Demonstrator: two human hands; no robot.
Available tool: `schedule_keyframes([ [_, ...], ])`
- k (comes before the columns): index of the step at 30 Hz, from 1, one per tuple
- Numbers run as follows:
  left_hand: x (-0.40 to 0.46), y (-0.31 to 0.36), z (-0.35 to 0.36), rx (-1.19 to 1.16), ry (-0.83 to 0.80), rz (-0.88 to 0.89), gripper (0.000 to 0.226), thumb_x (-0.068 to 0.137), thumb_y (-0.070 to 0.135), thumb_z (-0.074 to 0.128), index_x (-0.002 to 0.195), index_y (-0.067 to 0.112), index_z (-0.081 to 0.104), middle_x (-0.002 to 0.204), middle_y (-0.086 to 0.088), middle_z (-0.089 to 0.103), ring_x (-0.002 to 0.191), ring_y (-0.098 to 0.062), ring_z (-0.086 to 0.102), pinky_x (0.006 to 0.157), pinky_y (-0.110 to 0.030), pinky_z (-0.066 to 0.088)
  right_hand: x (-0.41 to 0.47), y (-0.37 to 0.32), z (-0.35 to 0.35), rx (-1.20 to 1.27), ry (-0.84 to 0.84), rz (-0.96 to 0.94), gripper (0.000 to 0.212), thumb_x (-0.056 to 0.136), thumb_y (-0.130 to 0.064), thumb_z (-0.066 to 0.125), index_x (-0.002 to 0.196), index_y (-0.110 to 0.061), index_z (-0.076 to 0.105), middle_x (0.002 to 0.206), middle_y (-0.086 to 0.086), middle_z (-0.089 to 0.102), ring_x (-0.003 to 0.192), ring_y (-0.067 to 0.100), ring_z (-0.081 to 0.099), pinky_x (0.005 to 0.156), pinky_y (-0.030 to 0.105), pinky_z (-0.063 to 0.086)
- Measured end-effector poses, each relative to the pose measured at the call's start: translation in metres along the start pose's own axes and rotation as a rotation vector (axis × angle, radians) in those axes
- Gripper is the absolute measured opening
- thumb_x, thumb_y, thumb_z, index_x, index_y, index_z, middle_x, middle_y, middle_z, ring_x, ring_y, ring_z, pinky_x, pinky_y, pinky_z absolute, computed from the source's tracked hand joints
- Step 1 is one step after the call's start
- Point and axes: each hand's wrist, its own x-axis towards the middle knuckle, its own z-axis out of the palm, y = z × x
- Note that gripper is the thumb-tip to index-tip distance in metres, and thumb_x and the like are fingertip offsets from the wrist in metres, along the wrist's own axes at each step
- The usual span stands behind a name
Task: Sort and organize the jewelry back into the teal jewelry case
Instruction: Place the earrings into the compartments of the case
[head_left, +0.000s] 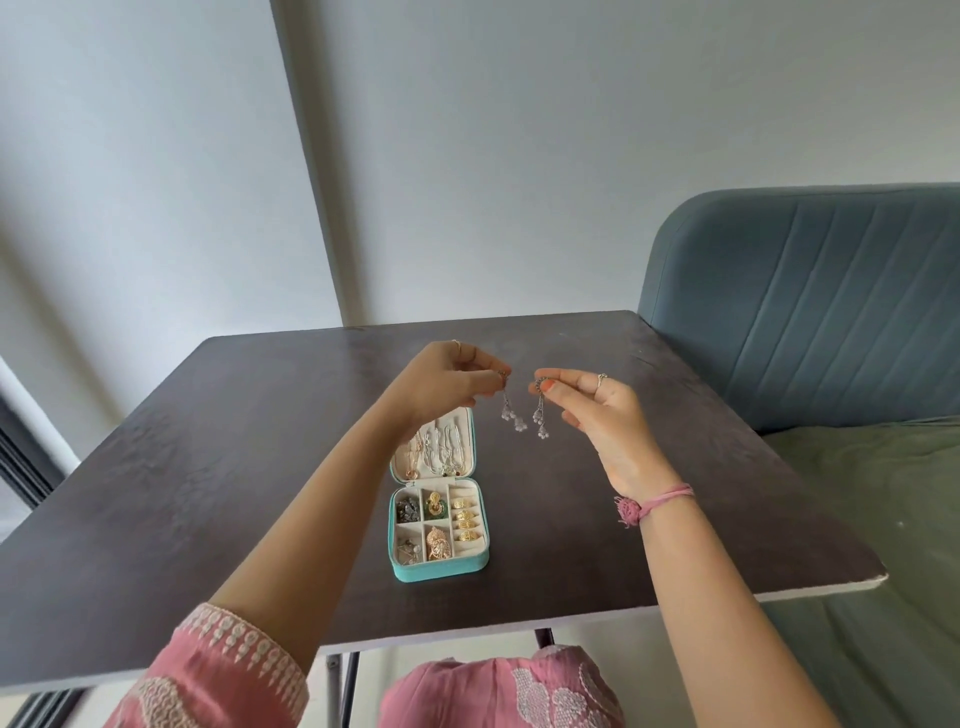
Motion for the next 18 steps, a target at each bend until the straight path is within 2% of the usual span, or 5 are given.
schedule_keyframes([
  [4,-0.012,-0.007,-0.01,0.024,0.008,0.045,0.012,0.084,0.013,0.068,0.093,0.019,0.073,0.098,-0.016,0.071,0.078,-0.014,0.056,0.073,-0.027,0.047,-0.004,0.0,0.009,-0.014,-0.02,0.058,0.012,0.09,-0.023,0.063,0.096,-0.023,0.074,0.101,-0.003,0.075,0.098,0.004,0.063,0.085,0.025,0.043],
  [6,-0.017,-0.01,-0.015,0.049,0.003,0.069,0.012,0.085,0.015,0.068,0.092,0.023,0.073,0.095,-0.021,0.07,0.076,-0.019,0.055,0.074,-0.032,0.046,-0.007,0.0,0.014,0.004,-0.026,0.074,0.015,0.091,-0.028,0.061,0.094,-0.022,0.075,0.103,-0.001,0.074,0.099,0.009,0.063,0.09,0.03,0.043],
  [9,-0.026,-0.018,-0.021,0.108,-0.012,0.084,0.014,0.088,0.016,0.065,0.099,0.022,0.072,0.093,-0.013,0.073,0.083,-0.021,0.067,0.083,-0.031,0.051,-0.011,0.001,0.022,0.016,-0.051,0.09,0.026,0.094,-0.037,0.054,0.096,-0.022,0.075,0.105,-0.002,0.073,0.103,0.012,0.064,0.091,0.031,0.042],
  [12,-0.035,-0.027,-0.027,0.14,0.006,0.098,0.015,0.088,0.016,0.067,0.102,0.021,0.071,0.09,0.001,0.074,0.084,-0.011,0.069,0.085,-0.026,0.053,-0.015,0.003,0.031,0.005,-0.097,0.098,0.036,0.097,-0.042,0.044,0.097,-0.022,0.074,0.109,-0.005,0.072,0.106,0.012,0.064,0.094,0.031,0.042],
  [18,-0.05,-0.048,-0.042,0.102,0.078,0.061,0.01,0.084,0.018,0.071,0.093,0.022,0.071,0.09,0.0,0.075,0.087,-0.014,0.07,0.08,-0.022,0.055,-0.02,0.008,0.051,-0.024,-0.183,0.11,0.047,0.099,-0.047,0.032,0.096,-0.027,0.075,0.109,-0.009,0.072,0.108,0.009,0.062,0.099,0.035,0.038],
])
